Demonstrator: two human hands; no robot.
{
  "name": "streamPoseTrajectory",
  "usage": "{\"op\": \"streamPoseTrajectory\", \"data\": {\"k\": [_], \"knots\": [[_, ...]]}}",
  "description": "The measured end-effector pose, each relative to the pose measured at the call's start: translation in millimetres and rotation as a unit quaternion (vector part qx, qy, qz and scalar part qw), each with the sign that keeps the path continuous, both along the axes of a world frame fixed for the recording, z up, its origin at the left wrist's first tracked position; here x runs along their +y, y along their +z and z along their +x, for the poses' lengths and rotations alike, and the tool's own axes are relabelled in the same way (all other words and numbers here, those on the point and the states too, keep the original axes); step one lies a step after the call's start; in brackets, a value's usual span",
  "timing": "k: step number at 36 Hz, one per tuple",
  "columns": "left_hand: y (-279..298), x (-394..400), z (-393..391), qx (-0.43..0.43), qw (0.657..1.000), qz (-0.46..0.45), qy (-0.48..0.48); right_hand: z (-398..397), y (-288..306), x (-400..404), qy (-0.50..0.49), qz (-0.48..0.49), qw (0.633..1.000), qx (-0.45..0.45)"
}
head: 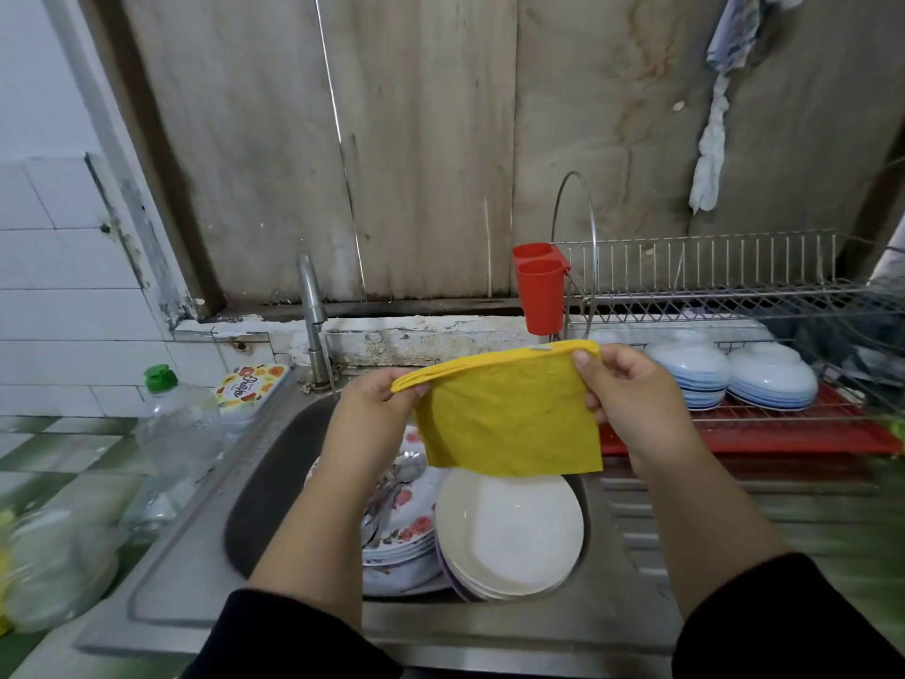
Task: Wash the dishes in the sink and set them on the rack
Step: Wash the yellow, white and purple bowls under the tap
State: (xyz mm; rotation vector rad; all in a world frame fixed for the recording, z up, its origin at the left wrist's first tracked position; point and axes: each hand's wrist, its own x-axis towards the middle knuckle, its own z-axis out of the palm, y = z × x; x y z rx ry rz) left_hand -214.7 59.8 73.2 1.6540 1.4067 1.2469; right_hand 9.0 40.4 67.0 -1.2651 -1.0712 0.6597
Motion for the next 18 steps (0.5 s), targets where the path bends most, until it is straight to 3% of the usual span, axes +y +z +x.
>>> {"op": "streamPoseTrajectory", "data": {"k": [5,11,18], "knots": [[1,3,-8,-0.061,0.997,-0.046,-0.012,2,2,-2,0.013,0.004,0.999,-0.038],[11,3,-14,-0.172,0.98,-0.088,-0.047,7,8,-3,0.106,-0.043,0.991,-0.067],[12,3,-12,-0.173,0.984,-0.038,-0.017,0,9,-2,0.139,-0.04,0.989,-0.017]]}}
